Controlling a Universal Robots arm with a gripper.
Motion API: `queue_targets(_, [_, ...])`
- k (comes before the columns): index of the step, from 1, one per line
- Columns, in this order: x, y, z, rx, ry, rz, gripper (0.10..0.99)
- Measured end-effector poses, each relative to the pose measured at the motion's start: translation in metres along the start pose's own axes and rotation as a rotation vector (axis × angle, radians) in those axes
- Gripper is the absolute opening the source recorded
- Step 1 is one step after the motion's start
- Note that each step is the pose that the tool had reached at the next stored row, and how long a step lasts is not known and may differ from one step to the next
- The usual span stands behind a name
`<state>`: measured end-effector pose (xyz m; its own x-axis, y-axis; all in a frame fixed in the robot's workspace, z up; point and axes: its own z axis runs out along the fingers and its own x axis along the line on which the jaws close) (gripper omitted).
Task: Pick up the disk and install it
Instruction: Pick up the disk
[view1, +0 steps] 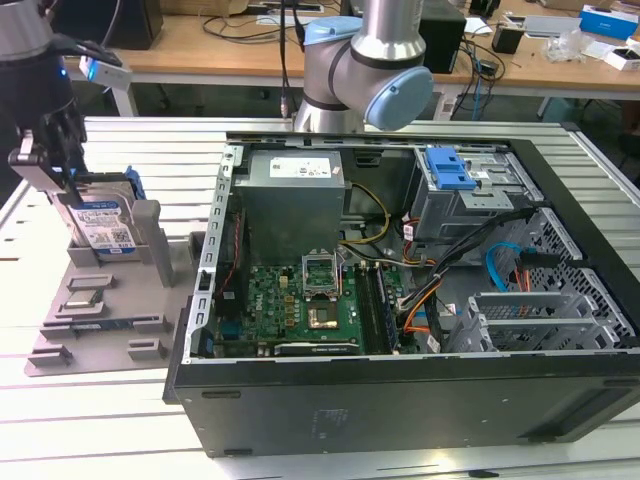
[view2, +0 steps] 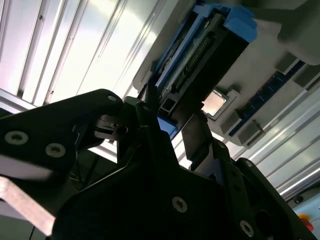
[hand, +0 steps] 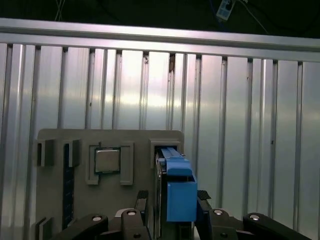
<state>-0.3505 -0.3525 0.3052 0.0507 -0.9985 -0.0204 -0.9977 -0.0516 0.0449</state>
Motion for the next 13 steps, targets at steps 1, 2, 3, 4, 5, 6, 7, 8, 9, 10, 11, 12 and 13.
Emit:
queue_targets(1, [0.0,-0.0003,0.0017,0.0,0.0,-0.001,0.482])
queue_targets(2, [0.0001,-0.0006,0.0037,0.0,0.0,-0.002,0.482])
queue_targets(3, [0.0001,-0.001,0.006,0.0,0.0001,-0.003,0.482])
queue_targets(4, [0.0002,-0.0017,0.0093,0.0,0.0001,-0.004,0.482])
queue_targets(5, [0.0004,-0.0037,0.0114,0.0,0.0004,-0.006,0.482])
queue_targets(6, [0.0004,-0.0051,0.0126,0.0,0.0003,-0.006,0.482])
queue_targets(7, [0.0004,-0.0056,0.0135,0.0,0.0003,-0.007,0.482])
queue_targets(8, [0.0004,-0.0065,0.015,0.0,0.0003,-0.007,0.482])
queue_targets(9, [0.0004,-0.0067,0.0156,0.0,0.0003,-0.007,0.482])
queue_targets(10, [0.0005,-0.0067,0.0156,0.0,0.0004,-0.007,0.482])
queue_targets(11, [0.0005,-0.0067,0.0157,0.0,0.0004,-0.007,0.482])
queue_targets(12, [0.0005,-0.0067,0.0157,0.0,0.0004,-0.007,0.482])
queue_targets(13, [0.0005,-0.0067,0.0158,0.0,0.0003,-0.007,0.482])
